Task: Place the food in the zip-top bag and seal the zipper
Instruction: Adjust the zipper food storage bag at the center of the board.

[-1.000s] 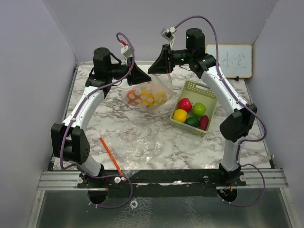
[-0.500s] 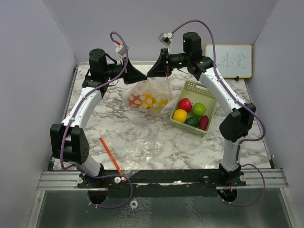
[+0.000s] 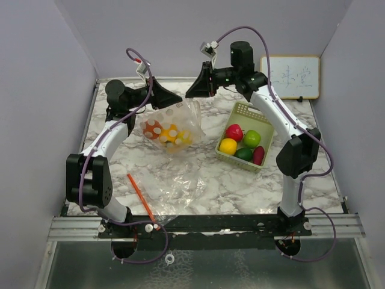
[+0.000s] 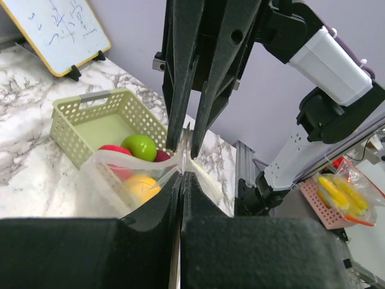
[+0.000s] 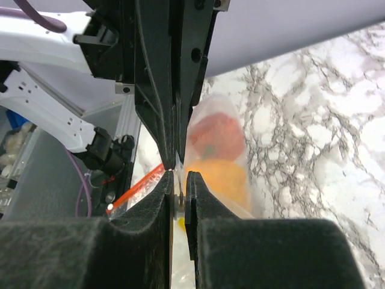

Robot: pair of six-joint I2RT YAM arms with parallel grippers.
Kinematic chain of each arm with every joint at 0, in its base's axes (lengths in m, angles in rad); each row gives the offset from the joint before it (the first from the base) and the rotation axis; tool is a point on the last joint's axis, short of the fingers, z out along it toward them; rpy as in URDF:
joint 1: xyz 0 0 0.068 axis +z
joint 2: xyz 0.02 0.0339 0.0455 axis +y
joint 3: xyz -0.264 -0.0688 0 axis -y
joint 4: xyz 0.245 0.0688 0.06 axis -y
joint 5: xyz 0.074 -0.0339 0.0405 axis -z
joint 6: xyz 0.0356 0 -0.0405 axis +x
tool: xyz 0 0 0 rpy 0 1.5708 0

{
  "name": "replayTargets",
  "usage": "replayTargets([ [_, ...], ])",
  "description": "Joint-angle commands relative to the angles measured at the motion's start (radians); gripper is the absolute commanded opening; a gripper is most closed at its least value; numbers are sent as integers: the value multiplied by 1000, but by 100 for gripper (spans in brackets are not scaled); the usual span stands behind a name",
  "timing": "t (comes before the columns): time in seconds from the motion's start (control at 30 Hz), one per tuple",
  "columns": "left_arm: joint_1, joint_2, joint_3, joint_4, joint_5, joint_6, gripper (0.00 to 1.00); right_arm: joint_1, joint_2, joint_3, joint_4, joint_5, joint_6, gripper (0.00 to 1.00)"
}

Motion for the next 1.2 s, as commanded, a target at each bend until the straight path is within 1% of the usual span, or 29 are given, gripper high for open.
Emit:
replayTargets([
  [0.0,14,-25,44,77,78,40,0,-40,48,78,98,-90,116,4],
  [0.03,9,-25,50,60,96,62,1,-40,50,77,98,-96,115,4],
  [0.07,6,-25,60,23,122,101,10,-40,47,74,93,-97,109,4],
  [0.1,4,-26,68,-20,146,141,22,-40,44,71,88,-100,103,4],
  [0.13,3,-28,82,-118,146,214,33,-40,40,67,87,-104,102,4],
  [0.17,2,-29,99,-237,134,295,42,-40,36,64,86,-108,101,4],
  [0.2,1,-28,133,-386,115,407,50,-40,32,65,86,-109,99,4],
  [0.27,-13,-8,301,-873,-1,740,58,-40,28,77,78,-99,95,4],
  [0.3,-25,12,382,-1048,-70,867,65,-40,28,88,72,-91,88,4],
  [0.33,-36,34,445,-1181,-138,935,74,-40,29,99,67,-83,86,4],
  [0.37,-42,51,498,-1259,-184,970,90,-40,30,107,63,-75,87,4],
  [0.4,-48,63,532,-1316,-214,992,98,-40,30,112,59,-72,89,4],
  [0.53,-79,48,550,-1342,-244,1029,99,-40,26,113,42,-70,80,4],
  [0.63,-127,46,561,-1406,-324,1142,99,-39,18,112,39,-76,80,4],
  [0.67,-137,42,550,-1400,-347,1170,99,-39,14,110,40,-79,81,4],
  [0.73,-140,25,518,-1343,-346,1196,99,-38,1,95,45,-89,84,4],
  [0.8,-140,12,499,-1274,-302,1202,99,-37,-14,73,48,-93,82,4],
  [0.87,-140,20,518,-1243,-236,1208,99,-37,-28,52,46,-94,77,5],
  [1.17,-148,70,620,-1239,-63,1252,99,-37,-63,22,27,-101,59,5],
])
